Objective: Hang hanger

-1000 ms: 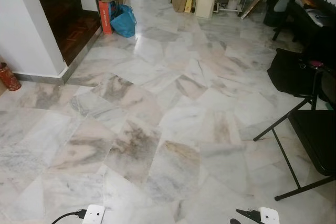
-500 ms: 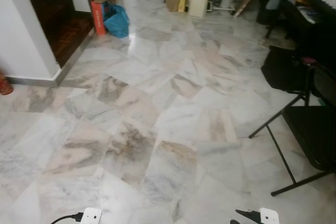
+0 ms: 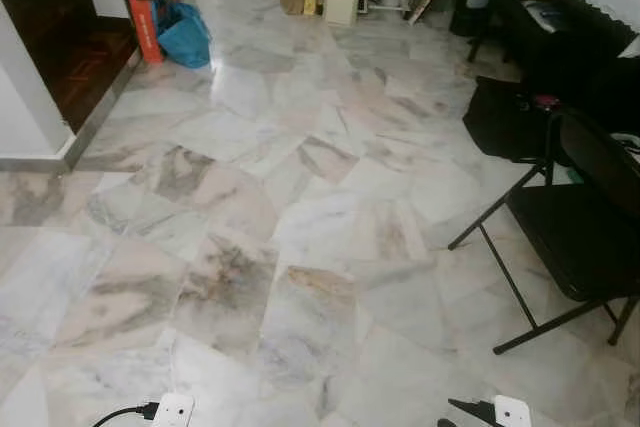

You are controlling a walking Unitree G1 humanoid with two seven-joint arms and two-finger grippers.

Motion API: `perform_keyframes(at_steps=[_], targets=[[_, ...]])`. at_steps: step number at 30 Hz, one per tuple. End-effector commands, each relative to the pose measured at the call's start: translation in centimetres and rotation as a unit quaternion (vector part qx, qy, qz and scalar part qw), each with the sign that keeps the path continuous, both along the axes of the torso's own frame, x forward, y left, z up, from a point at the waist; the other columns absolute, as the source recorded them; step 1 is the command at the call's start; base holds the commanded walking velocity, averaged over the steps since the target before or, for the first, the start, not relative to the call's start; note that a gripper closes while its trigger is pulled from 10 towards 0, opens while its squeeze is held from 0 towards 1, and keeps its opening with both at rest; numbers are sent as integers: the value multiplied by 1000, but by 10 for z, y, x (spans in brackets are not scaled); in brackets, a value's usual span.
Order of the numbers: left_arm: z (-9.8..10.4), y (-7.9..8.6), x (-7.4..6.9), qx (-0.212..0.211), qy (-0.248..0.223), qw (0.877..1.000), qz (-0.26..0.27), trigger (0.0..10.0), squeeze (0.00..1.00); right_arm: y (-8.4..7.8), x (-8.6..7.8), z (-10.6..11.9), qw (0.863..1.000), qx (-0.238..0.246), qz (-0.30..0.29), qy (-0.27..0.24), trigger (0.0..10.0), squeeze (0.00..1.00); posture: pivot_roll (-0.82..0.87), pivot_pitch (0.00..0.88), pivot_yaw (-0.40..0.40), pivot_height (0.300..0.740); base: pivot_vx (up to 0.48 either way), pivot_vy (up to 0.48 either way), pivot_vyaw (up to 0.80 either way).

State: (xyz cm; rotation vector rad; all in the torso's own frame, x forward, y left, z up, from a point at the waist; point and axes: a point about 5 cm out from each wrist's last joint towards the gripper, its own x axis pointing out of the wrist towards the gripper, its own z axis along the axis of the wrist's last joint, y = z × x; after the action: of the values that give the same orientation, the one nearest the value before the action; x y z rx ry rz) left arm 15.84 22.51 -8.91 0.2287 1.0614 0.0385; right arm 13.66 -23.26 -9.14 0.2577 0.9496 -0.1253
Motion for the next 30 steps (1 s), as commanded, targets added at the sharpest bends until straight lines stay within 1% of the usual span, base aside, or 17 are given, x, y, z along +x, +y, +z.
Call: perform_keyframes(at_steps=[1, 4, 11, 15, 18, 21, 30], targets=[[-1, 1, -3, 12, 10, 1000, -12, 10000, 0, -1, -2, -1, 1000, -1, -2, 6, 10000, 0, -33, 0, -52, 740, 0, -304, -769], [-1, 1, -2, 10, 9, 1000, -10, 10000, 0, 0, -2, -1, 1000, 0, -3, 6, 10000, 0, -31, 0, -52, 740, 0, -294, -769], [-1, 0, -2, 9, 9, 1000, -10, 10000, 0, 1, -2, -1, 1000, 2, -2, 6, 10000, 0, -32, 0, -50, 740, 0, 0, -770], [0, 0, -1, 17, 9, 1000, -19, 10000, 0, 1, -2, -1, 1000, 2, -2, 7, 10000, 0, -30, 0, -51, 740, 0, 0, -772], [0, 0, -1, 16, 6, 1000, -16, 10000, 0, 1, -2, -1, 1000, 2, -2, 7, 10000, 0, -30, 0, -53, 740, 0, -373, -769], [-1, -1, -1, 14, 7, 1000, -9, 10000, 0, 0, -2, -1, 1000, 2, -2, 7, 10000, 0, -31, 0, -54, 740, 0, 0, -769], [-1, 0, -1, 16, 8, 1000, -11, 10000, 0, 0, -2, -1, 1000, 1, -3, 7, 10000, 0, -29, 0, -52, 740, 0, 0, -769]])
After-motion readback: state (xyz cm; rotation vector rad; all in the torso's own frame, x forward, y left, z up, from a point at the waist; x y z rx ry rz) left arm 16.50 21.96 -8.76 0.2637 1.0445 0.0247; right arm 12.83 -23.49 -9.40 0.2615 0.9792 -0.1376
